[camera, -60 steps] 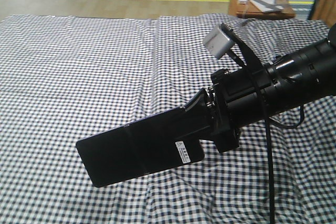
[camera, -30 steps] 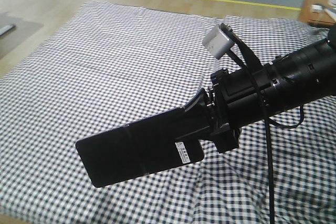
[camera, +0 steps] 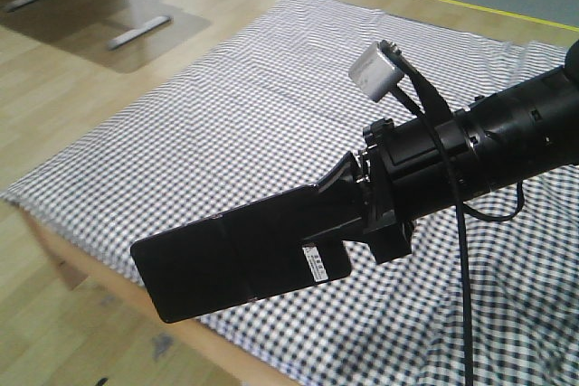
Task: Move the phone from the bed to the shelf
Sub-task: 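Drive the base away from the bed holding the phone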
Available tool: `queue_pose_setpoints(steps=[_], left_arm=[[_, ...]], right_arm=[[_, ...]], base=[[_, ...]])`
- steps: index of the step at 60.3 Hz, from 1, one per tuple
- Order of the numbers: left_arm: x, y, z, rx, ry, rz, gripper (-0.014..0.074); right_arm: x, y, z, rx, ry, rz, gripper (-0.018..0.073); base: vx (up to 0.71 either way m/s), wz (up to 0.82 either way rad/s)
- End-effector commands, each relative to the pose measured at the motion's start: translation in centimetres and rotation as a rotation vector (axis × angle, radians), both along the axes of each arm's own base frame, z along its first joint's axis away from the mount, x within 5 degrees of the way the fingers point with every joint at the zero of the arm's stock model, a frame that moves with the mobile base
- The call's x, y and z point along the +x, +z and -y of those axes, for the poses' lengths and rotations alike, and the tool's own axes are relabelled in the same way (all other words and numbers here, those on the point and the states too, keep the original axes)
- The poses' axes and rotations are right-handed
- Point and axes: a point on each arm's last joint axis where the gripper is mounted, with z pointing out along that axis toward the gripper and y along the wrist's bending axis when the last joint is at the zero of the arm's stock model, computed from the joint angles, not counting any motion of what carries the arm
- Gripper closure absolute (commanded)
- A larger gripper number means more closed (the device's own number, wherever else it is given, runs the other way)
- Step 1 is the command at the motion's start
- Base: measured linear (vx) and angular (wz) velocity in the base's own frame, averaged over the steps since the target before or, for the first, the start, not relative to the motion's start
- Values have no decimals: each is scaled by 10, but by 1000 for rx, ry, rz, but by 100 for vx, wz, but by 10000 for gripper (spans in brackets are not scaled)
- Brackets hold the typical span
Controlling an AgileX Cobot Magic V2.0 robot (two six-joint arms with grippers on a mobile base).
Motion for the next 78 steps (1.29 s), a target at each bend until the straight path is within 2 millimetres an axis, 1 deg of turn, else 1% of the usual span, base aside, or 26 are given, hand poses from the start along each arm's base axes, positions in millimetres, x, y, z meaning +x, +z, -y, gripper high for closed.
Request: queue_pose_setpoints(steps=[1, 78], left_arm=[[-1, 16, 0, -4, -4, 106, 596], [-1, 16, 0, -4, -4, 106, 596]], right_arm=[[-12, 23, 0, 101, 52, -2, 561], [-12, 23, 0, 101, 52, -2, 561]], base=[[-15, 58], [-17, 65]])
